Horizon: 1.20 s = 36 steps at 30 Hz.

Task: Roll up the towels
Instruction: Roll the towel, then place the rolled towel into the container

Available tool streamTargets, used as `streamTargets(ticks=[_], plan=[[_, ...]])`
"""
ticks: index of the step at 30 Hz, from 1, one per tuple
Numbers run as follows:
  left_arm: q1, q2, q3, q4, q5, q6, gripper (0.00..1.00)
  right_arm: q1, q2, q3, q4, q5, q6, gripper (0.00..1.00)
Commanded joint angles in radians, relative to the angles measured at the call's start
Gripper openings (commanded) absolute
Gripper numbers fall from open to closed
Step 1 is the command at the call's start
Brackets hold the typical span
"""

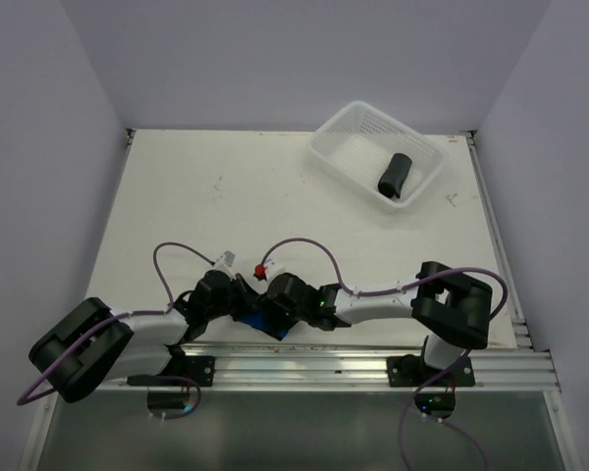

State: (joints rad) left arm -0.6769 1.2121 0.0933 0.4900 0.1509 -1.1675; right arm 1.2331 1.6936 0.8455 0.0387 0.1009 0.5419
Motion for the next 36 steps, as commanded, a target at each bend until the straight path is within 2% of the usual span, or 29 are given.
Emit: streamTargets(ticks=[1, 5, 8, 9, 12, 16, 17, 22, 28, 31, 36], plan=[[-0.013, 0.014, -0.053, -0.136, -0.028, 0.032, 0.00, 0.020, 0.020, 0.029, -0.035, 0.032, -0.039, 0.50], [-0.010, 0.010, -0.027, -0.157, -0.034, 0.042, 0.00, 0.083, 0.035, 0.053, -0.102, 0.121, -0.069, 0.38], [-0.009, 0.009, 0.031, -0.211, -0.059, 0.071, 0.00, 0.117, 0.078, 0.076, -0.134, 0.186, -0.076, 0.34], [-0.007, 0.010, 0.060, -0.221, -0.066, 0.077, 0.00, 0.144, 0.090, 0.089, -0.151, 0.206, -0.077, 0.29], [0.028, 0.009, 0.107, -0.257, -0.045, 0.112, 0.00, 0.193, 0.136, 0.151, -0.220, 0.289, -0.079, 0.20], [0.138, -0.014, 0.172, -0.300, -0.005, 0.184, 0.00, 0.210, 0.152, 0.178, -0.263, 0.341, -0.065, 0.08], [0.155, -0.017, 0.190, -0.335, -0.004, 0.198, 0.00, 0.210, 0.146, 0.170, -0.258, 0.347, -0.059, 0.01], [0.270, -0.026, 0.338, -0.435, -0.001, 0.287, 0.03, 0.209, 0.109, 0.139, -0.244, 0.375, -0.043, 0.00], [0.407, 0.004, 0.488, -0.488, 0.075, 0.353, 0.06, 0.200, 0.094, 0.133, -0.270, 0.411, -0.011, 0.00], [0.430, 0.006, 0.562, -0.551, 0.069, 0.394, 0.06, 0.171, 0.064, 0.126, -0.284, 0.422, 0.001, 0.00], [0.430, -0.002, 0.660, -0.640, 0.035, 0.437, 0.07, 0.048, -0.035, 0.095, -0.269, 0.407, -0.006, 0.00]])
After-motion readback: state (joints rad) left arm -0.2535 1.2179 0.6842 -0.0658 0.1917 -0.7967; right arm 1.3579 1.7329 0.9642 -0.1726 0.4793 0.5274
